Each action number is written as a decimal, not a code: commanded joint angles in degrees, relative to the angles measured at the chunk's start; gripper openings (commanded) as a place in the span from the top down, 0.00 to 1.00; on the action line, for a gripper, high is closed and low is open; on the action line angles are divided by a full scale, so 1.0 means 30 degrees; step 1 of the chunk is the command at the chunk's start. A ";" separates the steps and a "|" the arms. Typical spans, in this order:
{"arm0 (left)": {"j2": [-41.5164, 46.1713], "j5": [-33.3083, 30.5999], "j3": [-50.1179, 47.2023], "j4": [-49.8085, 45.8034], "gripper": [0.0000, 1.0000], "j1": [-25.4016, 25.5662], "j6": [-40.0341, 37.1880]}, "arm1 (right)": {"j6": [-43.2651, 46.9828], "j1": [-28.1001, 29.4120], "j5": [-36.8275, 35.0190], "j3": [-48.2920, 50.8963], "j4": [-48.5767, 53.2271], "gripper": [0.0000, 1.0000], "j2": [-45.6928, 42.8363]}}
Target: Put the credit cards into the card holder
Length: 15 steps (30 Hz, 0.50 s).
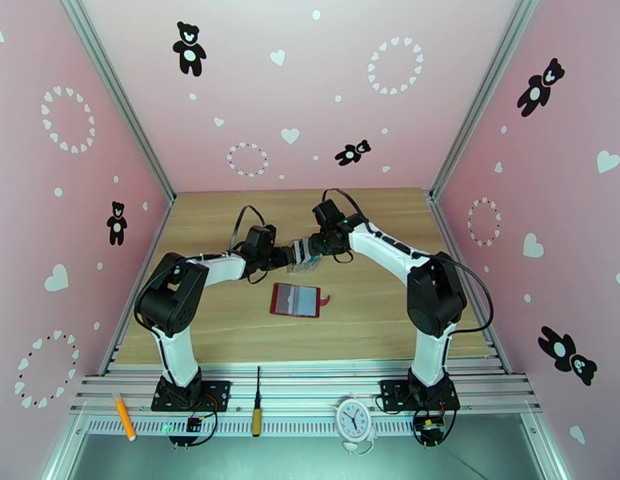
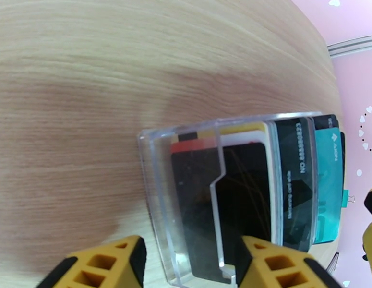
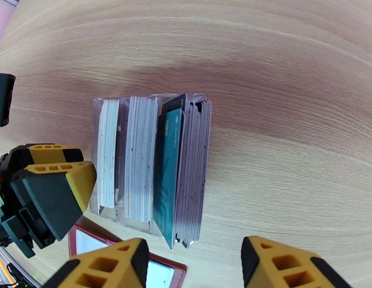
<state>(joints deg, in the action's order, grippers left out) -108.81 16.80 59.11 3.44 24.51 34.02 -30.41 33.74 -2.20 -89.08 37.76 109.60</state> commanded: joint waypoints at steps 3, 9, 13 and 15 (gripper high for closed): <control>-0.0596 0.0187 0.0582 -0.0923 0.50 -0.0091 0.0146 | 0.0093 -0.0053 0.0161 -0.0808 0.0319 0.43 0.0725; -0.0847 0.0081 0.0804 -0.1490 0.62 -0.0094 0.0174 | 0.0214 -0.0030 0.0117 -0.1443 0.0541 0.43 0.1198; -0.0818 -0.0213 0.0917 -0.1935 0.62 -0.0111 0.0015 | 0.0266 -0.0032 0.0124 -0.1750 0.0612 0.43 0.1560; -0.0861 -0.0604 0.1110 -0.2479 0.62 -0.0110 -0.0145 | 0.0306 -0.0034 0.0117 -0.1860 0.0636 0.43 0.1767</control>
<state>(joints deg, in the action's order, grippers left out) -109.78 17.52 61.39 0.86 24.51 34.65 -30.24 33.74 -1.93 -92.73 38.04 113.01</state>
